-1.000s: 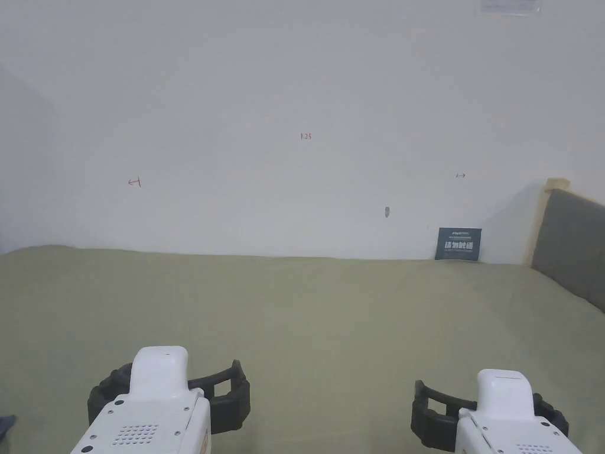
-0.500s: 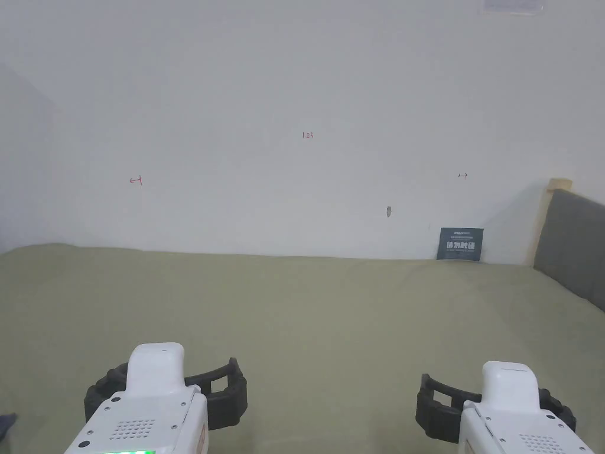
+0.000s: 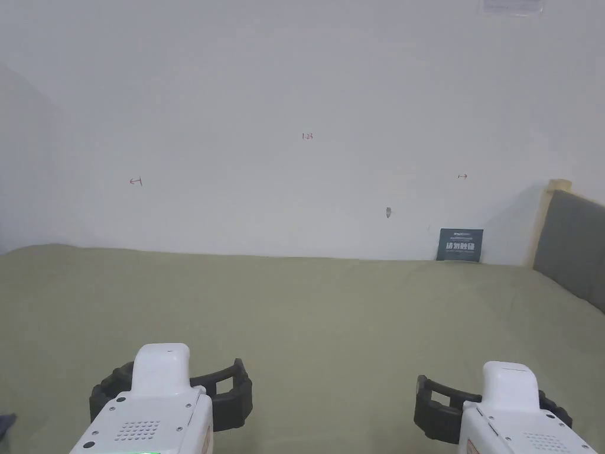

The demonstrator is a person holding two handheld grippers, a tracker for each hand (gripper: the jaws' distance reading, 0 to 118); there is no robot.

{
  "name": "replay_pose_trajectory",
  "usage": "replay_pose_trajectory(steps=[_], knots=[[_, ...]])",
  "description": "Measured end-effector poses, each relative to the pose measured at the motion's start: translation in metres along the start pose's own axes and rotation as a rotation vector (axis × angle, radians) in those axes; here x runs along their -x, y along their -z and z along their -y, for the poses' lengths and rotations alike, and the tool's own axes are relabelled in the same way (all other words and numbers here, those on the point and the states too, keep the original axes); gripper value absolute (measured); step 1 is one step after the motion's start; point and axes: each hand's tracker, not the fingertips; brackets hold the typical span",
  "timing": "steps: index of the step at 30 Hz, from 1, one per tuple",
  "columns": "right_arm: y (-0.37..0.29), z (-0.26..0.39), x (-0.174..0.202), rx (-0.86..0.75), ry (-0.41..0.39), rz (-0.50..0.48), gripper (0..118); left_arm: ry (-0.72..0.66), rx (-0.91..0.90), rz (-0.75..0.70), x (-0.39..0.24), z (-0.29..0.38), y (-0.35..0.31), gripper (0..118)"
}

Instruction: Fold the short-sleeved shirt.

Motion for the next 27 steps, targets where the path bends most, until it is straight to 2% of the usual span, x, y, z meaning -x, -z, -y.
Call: replay_pose_trajectory(steps=[9, 14, 18, 22, 27], knots=[[-0.004, -0.005, -0.002, -0.004, -0.036, -0.034, 118, -0.005, 0.002, 0.003, -0.001, -0.003, 0.001, 118], [-0.004, -0.011, -0.001, 0.012, -0.018, -0.064, 118, 0.013, -0.002, 0.002, -0.002, -0.004, 0.001, 118], [-0.003, -0.021, 0.002, 0.081, -0.011, -0.047, 118, 0.015, -0.005, 0.003, -0.002, -0.006, 0.001, 118], [-0.003, -0.023, -0.001, 0.087, 0.011, -0.091, 118, 0.020, 0.000, 0.001, -0.002, -0.008, 0.002, 118], [-0.005, -0.025, -0.003, 0.086, 0.040, -0.099, 118, 0.021, -0.006, -0.001, -0.003, -0.010, 0.001, 118]])
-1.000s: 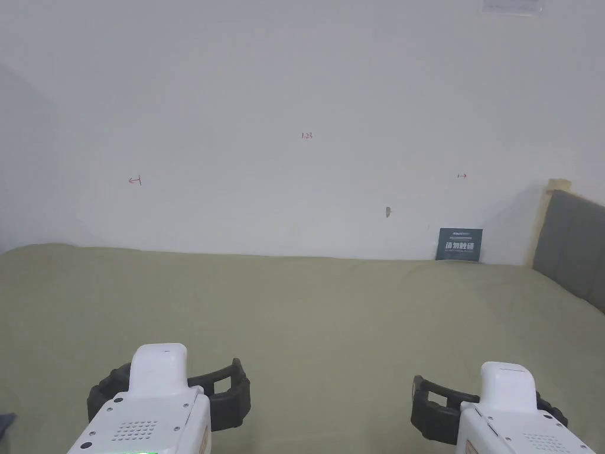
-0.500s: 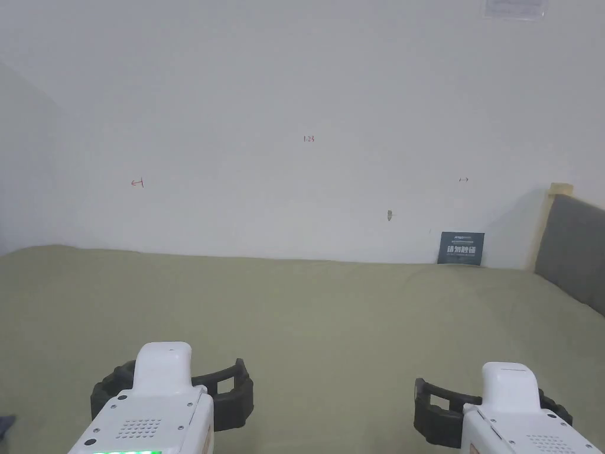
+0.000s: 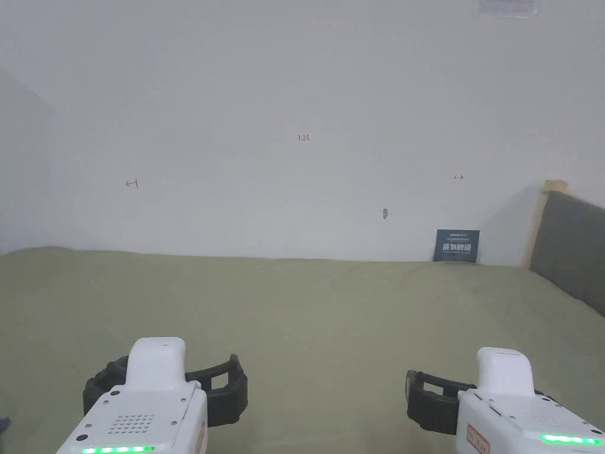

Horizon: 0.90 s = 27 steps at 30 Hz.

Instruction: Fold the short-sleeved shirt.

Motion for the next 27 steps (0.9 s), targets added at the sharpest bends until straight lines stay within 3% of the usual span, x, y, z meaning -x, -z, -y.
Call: replay_pose_trajectory(steps=[5, 27], knots=[[-0.0009, -0.0024, 0.0007, -0.010, -0.036, 0.036, 118, -0.003, 0.002, -0.004, 0.0000, 0.0004, 0.0003, 118], [-0.0035, -0.0049, 0.0041, -0.010, -0.031, 0.024, 118, -0.005, 0.016, 0.022, -0.0071, 0.0069, -0.0009, 118]])
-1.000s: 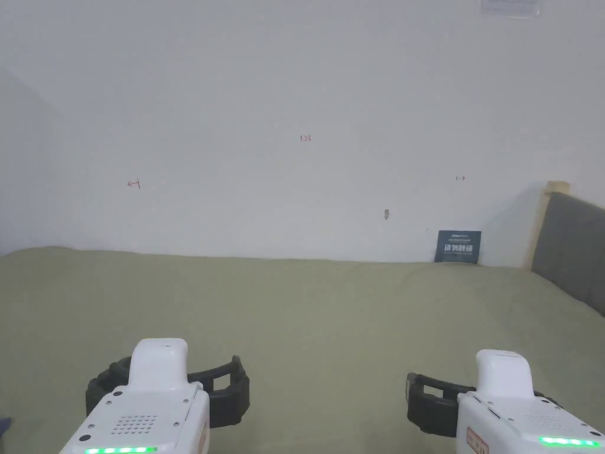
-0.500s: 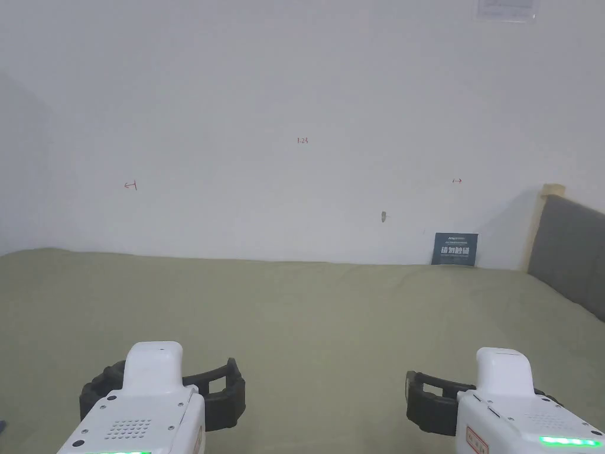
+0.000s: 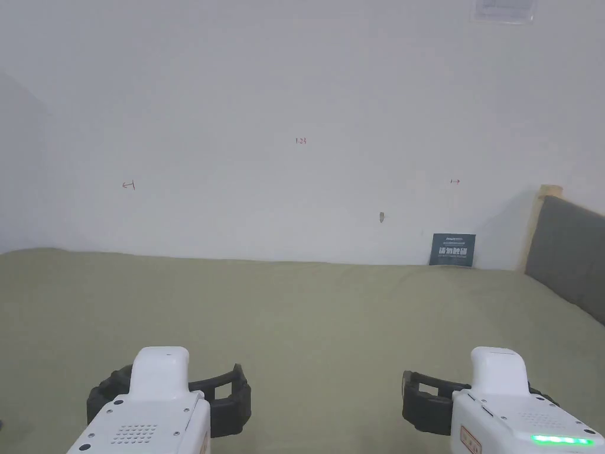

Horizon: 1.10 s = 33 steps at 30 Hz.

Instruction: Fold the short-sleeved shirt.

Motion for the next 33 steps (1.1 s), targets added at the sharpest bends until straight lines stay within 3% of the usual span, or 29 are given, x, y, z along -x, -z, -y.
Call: replay_pose_trajectory(steps=[10, 14, 21, 29, 33], knots=[[0.004, -0.002, -0.004, 0.034, 0.033, 0.045, 118, 0.007, -0.015, 0.001, -0.002, -0.001, -0.002, 118], [0.006, 0.000, -0.001, 0.037, 0.000, 0.088, 118, 0.004, -0.018, 0.002, -0.002, -0.002, -0.003, 118], [0.000, 0.001, -0.004, 0.000, 0.014, 0.040, 118, 0.000, -0.013, 0.003, -0.002, -0.003, -0.003, 118], [-0.004, 0.002, -0.002, -0.026, -0.034, 0.059, 118, -0.016, -0.002, 0.009, -0.002, -0.004, -0.003, 118], [-0.003, 0.004, -0.006, -0.018, 0.006, 0.038, 118, -0.023, 0.004, 0.016, -0.001, -0.003, -0.003, 118]])
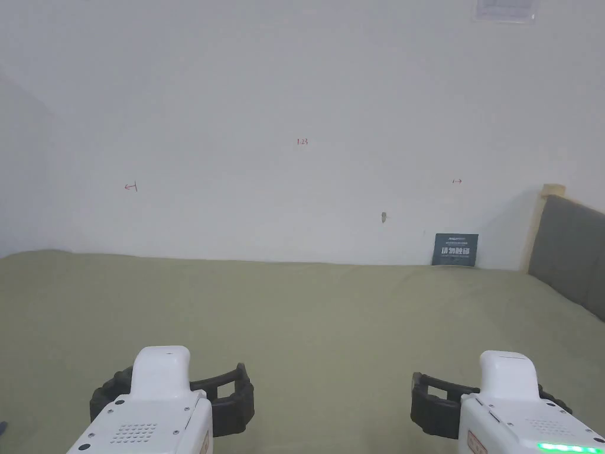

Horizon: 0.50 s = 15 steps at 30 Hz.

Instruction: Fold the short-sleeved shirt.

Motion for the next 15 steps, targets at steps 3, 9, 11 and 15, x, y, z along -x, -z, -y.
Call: replay_pose_trajectory(steps=[3, 9, 11, 15], knots=[[0.0013, -0.0005, -0.0014, 0.005, 0.014, 0.022, 118, 0.004, 0.003, -0.002, 0.0004, 0.0003, -0.0001, 118], [-0.0006, 0.0026, 0.0040, -0.018, -0.043, 0.072, 118, -0.004, 0.002, -0.006, 0.0011, -0.0003, 0.0000, 118], [-0.0049, 0.0053, 0.0055, -0.053, -0.054, 0.047, 118, -0.010, 0.004, -0.003, 0.0007, -0.0005, 0.0001, 118], [-0.0065, 0.0060, 0.0086, -0.073, -0.068, 0.007, 118, 0.001, 0.009, 0.000, -0.0013, 0.0001, 0.0004, 118]])
